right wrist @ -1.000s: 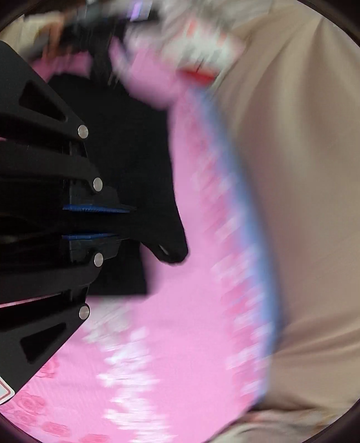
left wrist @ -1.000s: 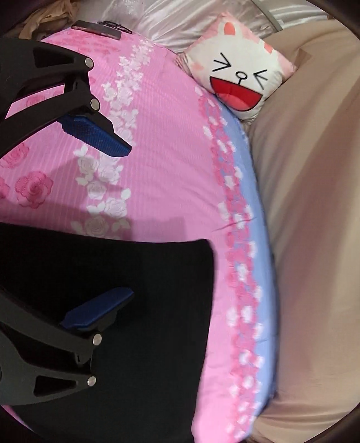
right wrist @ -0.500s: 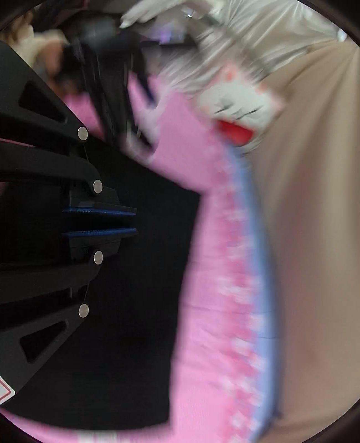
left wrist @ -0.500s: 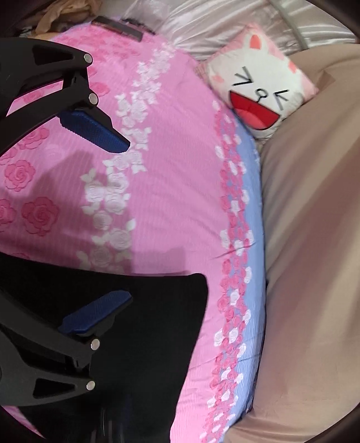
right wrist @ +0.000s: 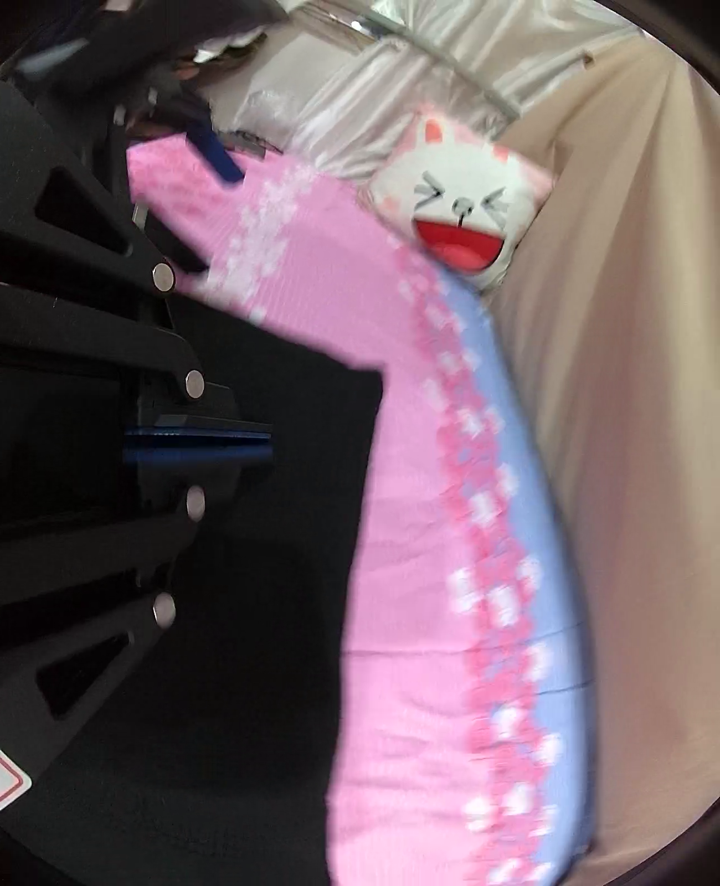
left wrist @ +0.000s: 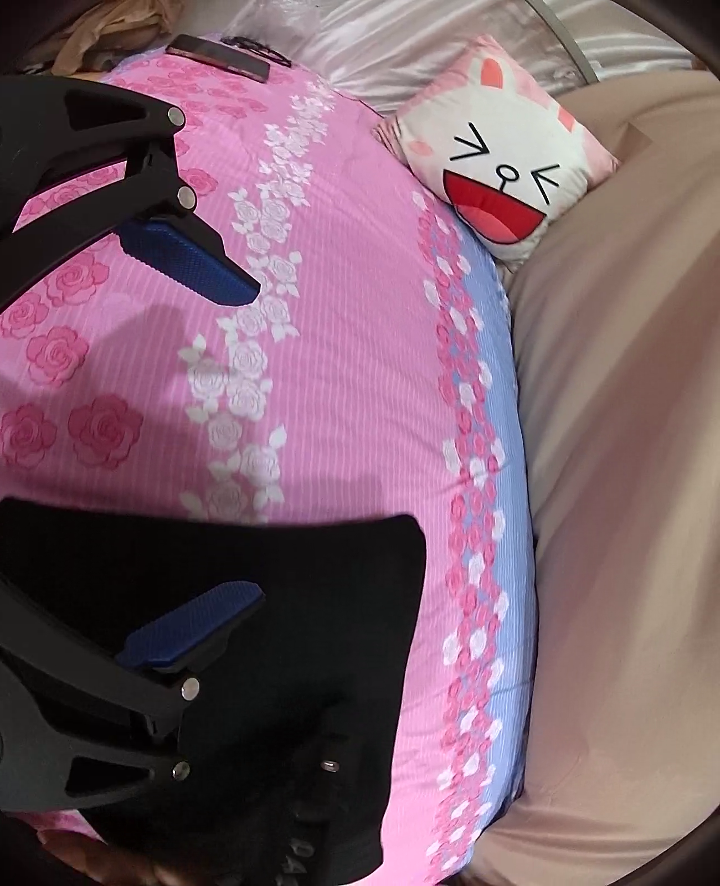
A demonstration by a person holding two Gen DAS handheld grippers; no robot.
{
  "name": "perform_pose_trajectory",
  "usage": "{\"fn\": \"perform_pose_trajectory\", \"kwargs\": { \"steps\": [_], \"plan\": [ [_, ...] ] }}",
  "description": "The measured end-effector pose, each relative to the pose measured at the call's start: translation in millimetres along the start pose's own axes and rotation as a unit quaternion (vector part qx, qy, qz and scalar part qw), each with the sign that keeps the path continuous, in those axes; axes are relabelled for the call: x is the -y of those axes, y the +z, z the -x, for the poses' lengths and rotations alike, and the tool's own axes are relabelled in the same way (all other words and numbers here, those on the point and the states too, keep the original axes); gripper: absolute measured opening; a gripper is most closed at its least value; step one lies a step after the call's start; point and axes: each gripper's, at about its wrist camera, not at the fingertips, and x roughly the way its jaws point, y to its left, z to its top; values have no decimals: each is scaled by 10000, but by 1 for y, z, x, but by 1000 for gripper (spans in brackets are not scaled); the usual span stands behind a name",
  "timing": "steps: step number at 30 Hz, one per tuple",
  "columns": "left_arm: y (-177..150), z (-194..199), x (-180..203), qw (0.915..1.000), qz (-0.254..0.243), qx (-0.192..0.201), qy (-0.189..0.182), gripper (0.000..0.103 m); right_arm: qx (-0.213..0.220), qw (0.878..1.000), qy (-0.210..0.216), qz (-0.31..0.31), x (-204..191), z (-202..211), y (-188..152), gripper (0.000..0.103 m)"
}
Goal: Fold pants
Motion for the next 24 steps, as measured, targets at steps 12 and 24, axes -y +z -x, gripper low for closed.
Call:
{"fn": "perform_pose_trajectory", "kwargs": {
  "steps": [12, 24],
  "plan": [
    [-8, 3, 11, 9992, -20, -272, -299, 98, 514, 9951, -805, -243, 42, 81, -42, 26],
    [-57, 27, 10, 9852, -63, -708, -1559, 98, 480, 9874, -1007, -1119, 102, 152, -134, 55]
  ]
}}
